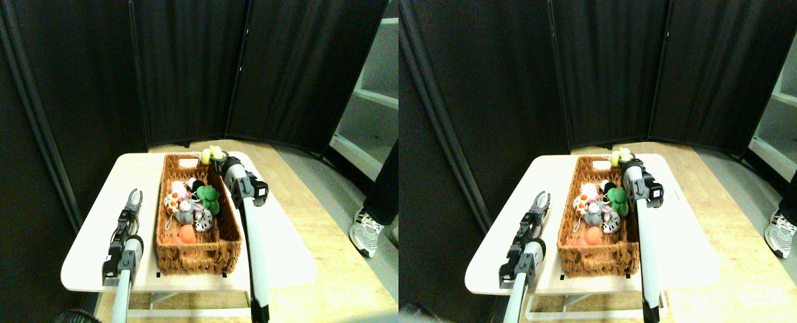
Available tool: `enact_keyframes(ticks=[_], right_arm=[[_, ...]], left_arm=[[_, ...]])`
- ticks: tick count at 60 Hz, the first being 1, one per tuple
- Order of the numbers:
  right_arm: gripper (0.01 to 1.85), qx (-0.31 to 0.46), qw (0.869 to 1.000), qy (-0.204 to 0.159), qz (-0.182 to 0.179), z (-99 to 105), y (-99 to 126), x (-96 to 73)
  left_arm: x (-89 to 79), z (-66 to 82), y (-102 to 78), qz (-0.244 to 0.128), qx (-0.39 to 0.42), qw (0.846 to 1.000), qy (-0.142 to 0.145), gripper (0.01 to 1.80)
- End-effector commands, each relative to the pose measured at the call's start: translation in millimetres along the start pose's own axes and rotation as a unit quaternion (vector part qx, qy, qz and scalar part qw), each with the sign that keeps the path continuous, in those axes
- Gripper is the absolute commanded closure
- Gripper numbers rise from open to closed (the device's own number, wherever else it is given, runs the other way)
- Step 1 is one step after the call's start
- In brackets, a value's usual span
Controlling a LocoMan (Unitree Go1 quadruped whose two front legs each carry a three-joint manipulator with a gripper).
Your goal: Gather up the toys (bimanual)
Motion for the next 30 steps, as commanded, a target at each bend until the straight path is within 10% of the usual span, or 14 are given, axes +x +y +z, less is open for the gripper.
enact_keyframes(ticks=[1,22,30], right_arm=[[1.78,0.008,0.999,0.017,0.029,-12,8,-0.7],[1.68,0.013,0.998,0.063,0.006,-23,-4,0.1],[0.80,-0.008,0.996,0.085,-0.008,-11,-6,-1.0]], left_arm=[[-2.1,4.7,-9.8,-0.028,0.003,0.999,-0.017,1.80],[-6.1,7.6,-9.2,-0.031,0.009,0.999,-0.029,1.80],[-6.1,9.8,-8.4,-0.034,0.010,0.999,-0.029,1.80]])
